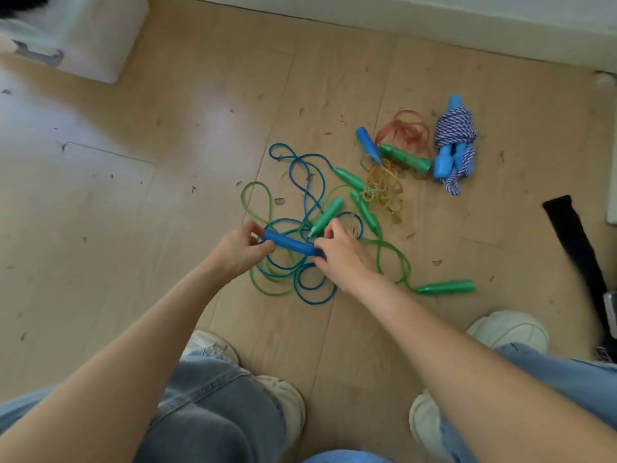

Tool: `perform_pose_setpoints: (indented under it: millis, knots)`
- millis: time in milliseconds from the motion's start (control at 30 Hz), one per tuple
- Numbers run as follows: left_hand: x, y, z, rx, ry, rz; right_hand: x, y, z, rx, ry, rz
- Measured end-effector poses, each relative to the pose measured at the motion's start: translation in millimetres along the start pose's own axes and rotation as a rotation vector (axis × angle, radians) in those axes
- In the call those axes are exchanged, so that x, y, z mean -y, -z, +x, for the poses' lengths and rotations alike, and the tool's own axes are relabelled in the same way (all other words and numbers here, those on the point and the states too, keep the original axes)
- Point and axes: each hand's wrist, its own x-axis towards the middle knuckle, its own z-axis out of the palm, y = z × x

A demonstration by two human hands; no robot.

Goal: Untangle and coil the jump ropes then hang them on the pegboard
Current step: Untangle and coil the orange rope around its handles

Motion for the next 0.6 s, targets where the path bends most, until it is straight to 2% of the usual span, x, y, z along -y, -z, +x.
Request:
perform_pose_setpoints:
  millis: [67,133,200,300,367,433,500,533,600]
  knots:
    - [0,-5,-1,0.027,-0.033,0.085,-4,8,-8,0.015,-0.073,-0.013]
    - [-7,-10,-2,0.044,-0.077,0.117,-15,20,-17,0.100,-0.161,-0.096]
    - [-16,-14,-2,0.020,-0.135,0.127,-28,33,-21,0.126,-0.205,-0.068]
    - [-33,-18,0,-0.031,-0.238,0.128,-40,53,-15,-0.106,-0.218,0.068]
    - [-42,-21,2,-0.073,-0.302,0.191,-47,61,0,-0.229,-0.314,0.027]
    - [-49,-23,5,-0.119,-0.312,0.279,-54,64,18,-0.113,-0.462,0.009]
    - [-55,-22,8,-0.135,-0.272,0.379,-57,64,28,0.010,-0.535,0.096]
    - [-57,-21,9,-0.144,-0.247,0.439,-56,66,29,-0.018,-0.515,0.124]
    - [-65,-19,7,-0.164,-0.213,0.542,-49,81,25,-0.210,-0.389,0.179]
